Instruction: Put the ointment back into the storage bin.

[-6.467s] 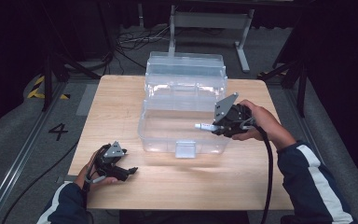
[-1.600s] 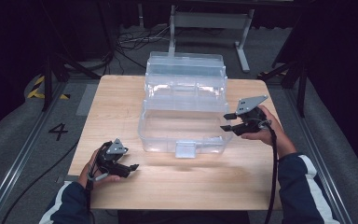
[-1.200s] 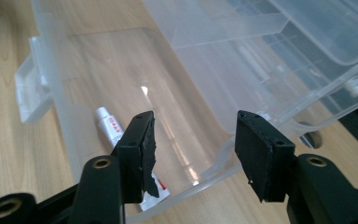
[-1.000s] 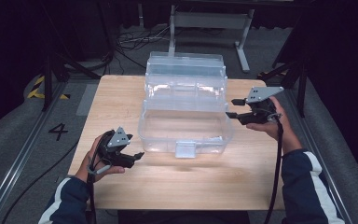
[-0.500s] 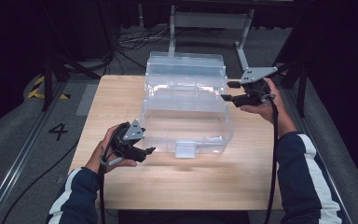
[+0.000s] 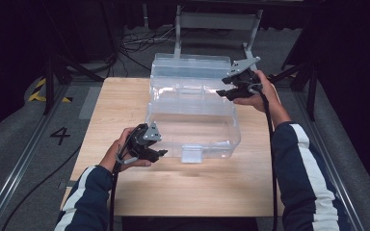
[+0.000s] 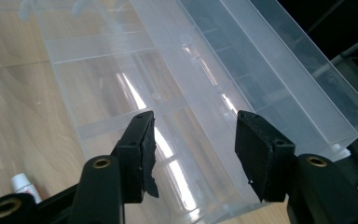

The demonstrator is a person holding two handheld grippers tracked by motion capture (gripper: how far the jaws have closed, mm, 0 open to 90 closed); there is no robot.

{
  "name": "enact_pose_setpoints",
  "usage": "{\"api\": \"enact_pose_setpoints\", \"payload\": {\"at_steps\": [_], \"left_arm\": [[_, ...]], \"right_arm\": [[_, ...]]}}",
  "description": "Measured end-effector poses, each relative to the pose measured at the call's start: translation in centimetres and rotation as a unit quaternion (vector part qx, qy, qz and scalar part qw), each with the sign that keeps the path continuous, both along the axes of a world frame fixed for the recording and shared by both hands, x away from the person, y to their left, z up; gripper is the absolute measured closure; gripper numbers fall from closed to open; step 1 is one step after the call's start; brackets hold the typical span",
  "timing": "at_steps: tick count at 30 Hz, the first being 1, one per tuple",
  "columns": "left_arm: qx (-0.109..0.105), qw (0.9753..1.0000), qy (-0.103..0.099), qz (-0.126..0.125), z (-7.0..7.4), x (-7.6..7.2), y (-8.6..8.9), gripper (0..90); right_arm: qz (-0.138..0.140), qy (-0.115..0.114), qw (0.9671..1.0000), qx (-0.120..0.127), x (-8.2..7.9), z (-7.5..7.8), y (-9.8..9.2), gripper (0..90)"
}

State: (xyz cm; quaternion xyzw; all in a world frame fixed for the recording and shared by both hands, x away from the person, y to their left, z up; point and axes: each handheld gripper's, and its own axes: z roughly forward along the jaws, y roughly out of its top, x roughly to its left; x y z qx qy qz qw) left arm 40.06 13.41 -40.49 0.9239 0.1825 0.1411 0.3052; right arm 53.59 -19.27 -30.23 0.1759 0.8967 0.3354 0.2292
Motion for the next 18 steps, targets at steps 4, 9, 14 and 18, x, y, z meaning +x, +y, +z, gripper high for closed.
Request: {"api": "enact_pose_setpoints", "payload": {"at_steps": [4,9,14,18], "left_arm": [[0.011,0.9997,0.013,-0.016,-0.3,0.4,-0.5,45.5],[0.033,0.9987,0.027,-0.029,-0.7,0.9,-1.4,55.2],[0.056,0.9975,0.021,-0.038,-0.7,1.2,-2.0,62.1],[0.065,0.9969,0.020,-0.040,-1.0,1.5,-2.2,68.2]], "right_arm": [[0.005,0.012,0.9999,-0.005,0.7,-0.2,0.4,50.9],[0.013,0.026,0.9994,-0.021,1.2,-0.3,1.2,59.3],[0.014,0.016,0.9993,-0.030,1.1,0.4,1.6,57.9],[-0.002,0.006,0.9982,-0.060,1.6,0.5,1.6,55.8]]}}
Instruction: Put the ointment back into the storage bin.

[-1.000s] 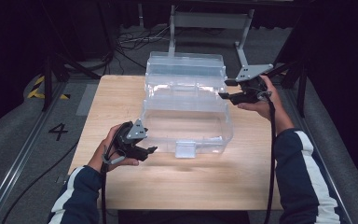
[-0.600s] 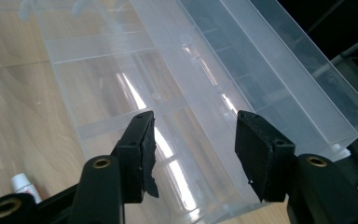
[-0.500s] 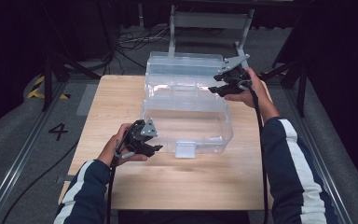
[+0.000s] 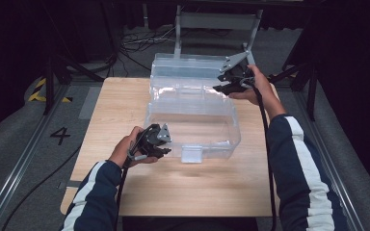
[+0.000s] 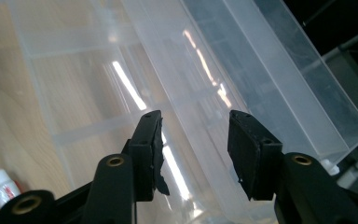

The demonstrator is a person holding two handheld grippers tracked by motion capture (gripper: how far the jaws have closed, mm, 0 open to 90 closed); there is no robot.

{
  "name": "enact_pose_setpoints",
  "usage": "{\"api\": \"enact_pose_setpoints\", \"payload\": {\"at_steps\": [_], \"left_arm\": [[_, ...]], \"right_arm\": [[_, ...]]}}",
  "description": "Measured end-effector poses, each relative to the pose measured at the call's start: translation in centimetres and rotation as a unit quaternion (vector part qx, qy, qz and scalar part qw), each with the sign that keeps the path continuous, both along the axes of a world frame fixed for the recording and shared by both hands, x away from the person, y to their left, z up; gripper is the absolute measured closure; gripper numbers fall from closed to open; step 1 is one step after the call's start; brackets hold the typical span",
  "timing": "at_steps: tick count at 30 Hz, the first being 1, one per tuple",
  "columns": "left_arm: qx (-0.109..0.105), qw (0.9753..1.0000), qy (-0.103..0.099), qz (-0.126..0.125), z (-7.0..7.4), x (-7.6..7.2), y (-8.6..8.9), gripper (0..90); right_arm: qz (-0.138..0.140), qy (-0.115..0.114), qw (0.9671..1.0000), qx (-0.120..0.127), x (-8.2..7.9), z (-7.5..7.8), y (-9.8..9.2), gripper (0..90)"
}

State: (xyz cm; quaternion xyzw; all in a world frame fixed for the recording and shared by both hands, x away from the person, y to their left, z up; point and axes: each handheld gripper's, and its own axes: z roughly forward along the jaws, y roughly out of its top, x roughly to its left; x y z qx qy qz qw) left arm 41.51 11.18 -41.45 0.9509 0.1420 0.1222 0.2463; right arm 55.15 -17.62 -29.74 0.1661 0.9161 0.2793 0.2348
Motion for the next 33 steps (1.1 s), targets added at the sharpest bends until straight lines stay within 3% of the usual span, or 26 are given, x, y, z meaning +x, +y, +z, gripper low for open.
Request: {"api": "enact_pose_setpoints", "payload": {"at_steps": [4,5,10,20,33], "left_arm": [[0.000,0.9999,0.010,-0.007,0.0,0.3,0.1,70.6],[0.000,0.9998,0.015,-0.009,0.0,0.4,0.1,71.1],[0.001,0.9997,0.020,-0.012,0.0,0.5,0.0,72.4],[0.000,0.9996,0.028,0.002,0.1,0.5,-0.1,72.7],[-0.012,0.9991,0.038,0.013,0.0,0.6,0.0,72.1]], "right_arm": [[-0.005,0.011,0.9996,-0.027,0.9,-0.9,0.4,58.4],[-0.006,0.022,0.9994,-0.024,1.3,-1.3,0.5,60.3],[-0.007,0.021,0.9996,-0.017,1.6,-1.5,0.8,68.4],[0.027,0.018,0.9978,-0.058,0.7,-0.7,1.9,80.3],[0.074,0.017,0.9950,-0.065,-0.8,0.3,2.2,86.6]]}}
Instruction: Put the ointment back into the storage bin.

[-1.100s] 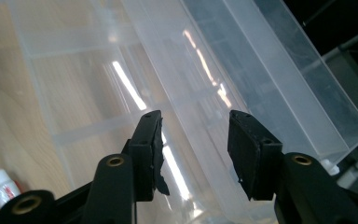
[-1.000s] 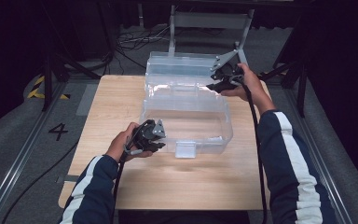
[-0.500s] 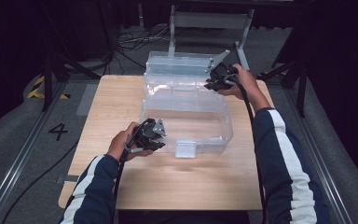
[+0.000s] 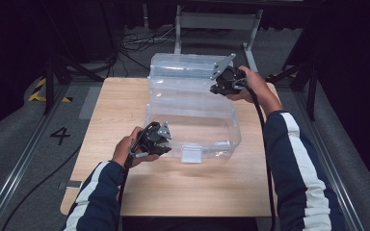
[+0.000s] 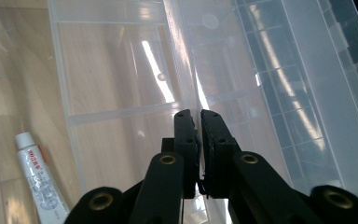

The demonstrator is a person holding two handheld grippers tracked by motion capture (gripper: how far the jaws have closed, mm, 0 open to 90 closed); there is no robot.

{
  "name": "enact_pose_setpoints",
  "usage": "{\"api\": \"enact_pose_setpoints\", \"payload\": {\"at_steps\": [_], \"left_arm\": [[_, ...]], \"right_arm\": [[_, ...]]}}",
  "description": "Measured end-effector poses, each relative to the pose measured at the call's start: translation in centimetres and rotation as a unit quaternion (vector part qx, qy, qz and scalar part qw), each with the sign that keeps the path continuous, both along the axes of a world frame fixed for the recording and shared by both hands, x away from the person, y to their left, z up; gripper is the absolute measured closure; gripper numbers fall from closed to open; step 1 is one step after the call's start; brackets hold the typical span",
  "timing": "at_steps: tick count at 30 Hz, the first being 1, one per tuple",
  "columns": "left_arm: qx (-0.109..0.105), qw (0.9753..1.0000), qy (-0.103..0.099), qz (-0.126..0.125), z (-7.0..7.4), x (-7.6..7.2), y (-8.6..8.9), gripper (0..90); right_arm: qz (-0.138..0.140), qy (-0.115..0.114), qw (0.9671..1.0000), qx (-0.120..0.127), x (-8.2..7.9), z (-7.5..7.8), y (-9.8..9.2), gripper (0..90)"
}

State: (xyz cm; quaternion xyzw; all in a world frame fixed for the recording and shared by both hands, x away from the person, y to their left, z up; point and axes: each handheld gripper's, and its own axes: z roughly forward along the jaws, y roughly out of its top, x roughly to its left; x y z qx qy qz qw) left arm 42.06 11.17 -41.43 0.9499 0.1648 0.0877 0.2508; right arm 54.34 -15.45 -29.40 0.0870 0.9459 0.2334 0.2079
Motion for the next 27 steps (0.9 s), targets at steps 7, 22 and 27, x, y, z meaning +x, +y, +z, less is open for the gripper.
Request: {"api": "enact_pose_setpoints", "payload": {"at_steps": [7,22,27], "left_arm": [[0.000,1.0000,0.001,0.002,0.0,0.0,0.0,71.8],[-0.001,1.0000,-0.002,0.006,-0.1,-0.1,-0.1,70.7],[-0.001,1.0000,-0.004,0.007,-0.1,-0.1,-0.1,70.2]], "right_arm": [[0.018,-0.003,0.9998,-0.005,-1.3,0.4,-0.1,87.1],[0.033,-0.010,0.9993,0.012,-4.2,0.1,-0.7,87.6],[0.038,-0.006,0.9992,0.010,-5.0,0.1,-0.8,87.6]]}}
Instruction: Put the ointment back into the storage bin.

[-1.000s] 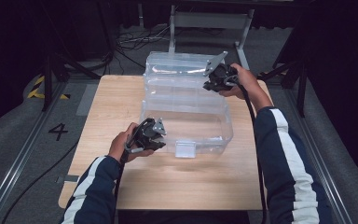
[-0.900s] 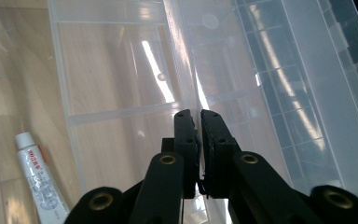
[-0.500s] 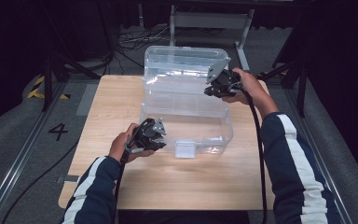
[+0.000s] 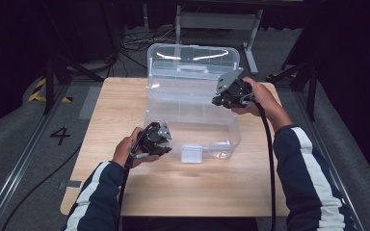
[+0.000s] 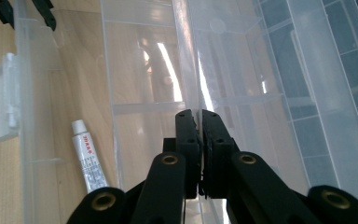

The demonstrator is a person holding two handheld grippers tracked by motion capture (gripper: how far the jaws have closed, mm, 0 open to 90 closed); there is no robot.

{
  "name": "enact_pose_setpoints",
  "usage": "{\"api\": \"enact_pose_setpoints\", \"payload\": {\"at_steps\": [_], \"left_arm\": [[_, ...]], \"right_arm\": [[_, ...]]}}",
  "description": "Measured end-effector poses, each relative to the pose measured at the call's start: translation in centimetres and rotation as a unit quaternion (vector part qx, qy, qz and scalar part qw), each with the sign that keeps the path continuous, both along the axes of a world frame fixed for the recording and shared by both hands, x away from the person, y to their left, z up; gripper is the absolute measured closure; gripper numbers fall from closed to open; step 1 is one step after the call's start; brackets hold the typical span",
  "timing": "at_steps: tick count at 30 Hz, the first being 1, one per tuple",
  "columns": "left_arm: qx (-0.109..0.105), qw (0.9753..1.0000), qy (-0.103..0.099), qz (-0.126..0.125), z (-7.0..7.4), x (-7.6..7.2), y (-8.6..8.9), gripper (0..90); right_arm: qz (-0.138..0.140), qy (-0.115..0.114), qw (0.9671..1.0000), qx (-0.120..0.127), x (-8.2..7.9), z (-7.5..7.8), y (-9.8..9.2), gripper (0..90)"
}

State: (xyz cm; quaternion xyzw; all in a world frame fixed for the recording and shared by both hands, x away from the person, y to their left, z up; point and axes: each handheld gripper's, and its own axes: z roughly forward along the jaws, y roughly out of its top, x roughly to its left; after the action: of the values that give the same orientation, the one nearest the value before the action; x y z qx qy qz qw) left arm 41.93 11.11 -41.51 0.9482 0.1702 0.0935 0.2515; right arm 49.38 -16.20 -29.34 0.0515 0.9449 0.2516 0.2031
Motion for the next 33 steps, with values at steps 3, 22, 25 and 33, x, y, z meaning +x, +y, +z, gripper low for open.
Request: {"api": "enact_pose_setpoints", "payload": {"at_steps": [3,22,25,33], "left_arm": [[0.000,1.0000,-0.004,-0.002,0.0,0.0,0.0,69.9],[0.000,0.9997,-0.024,0.000,-0.2,-0.4,-0.1,67.4],[0.000,0.9996,-0.028,0.001,-0.2,-0.4,-0.1,66.5],[0.003,0.9989,-0.046,0.003,-0.3,-0.8,-0.2,64.4]], "right_arm": [[0.000,0.000,1.0000,-0.001,-0.4,-0.1,0.0,87.6],[0.015,0.012,0.9995,0.023,-2.4,-1.3,-0.8,86.8],[0.017,0.008,0.9996,0.019,-2.8,-1.4,-0.7,86.5],[0.014,0.001,0.9995,0.027,-3.1,-1.7,-0.9,85.8]]}}
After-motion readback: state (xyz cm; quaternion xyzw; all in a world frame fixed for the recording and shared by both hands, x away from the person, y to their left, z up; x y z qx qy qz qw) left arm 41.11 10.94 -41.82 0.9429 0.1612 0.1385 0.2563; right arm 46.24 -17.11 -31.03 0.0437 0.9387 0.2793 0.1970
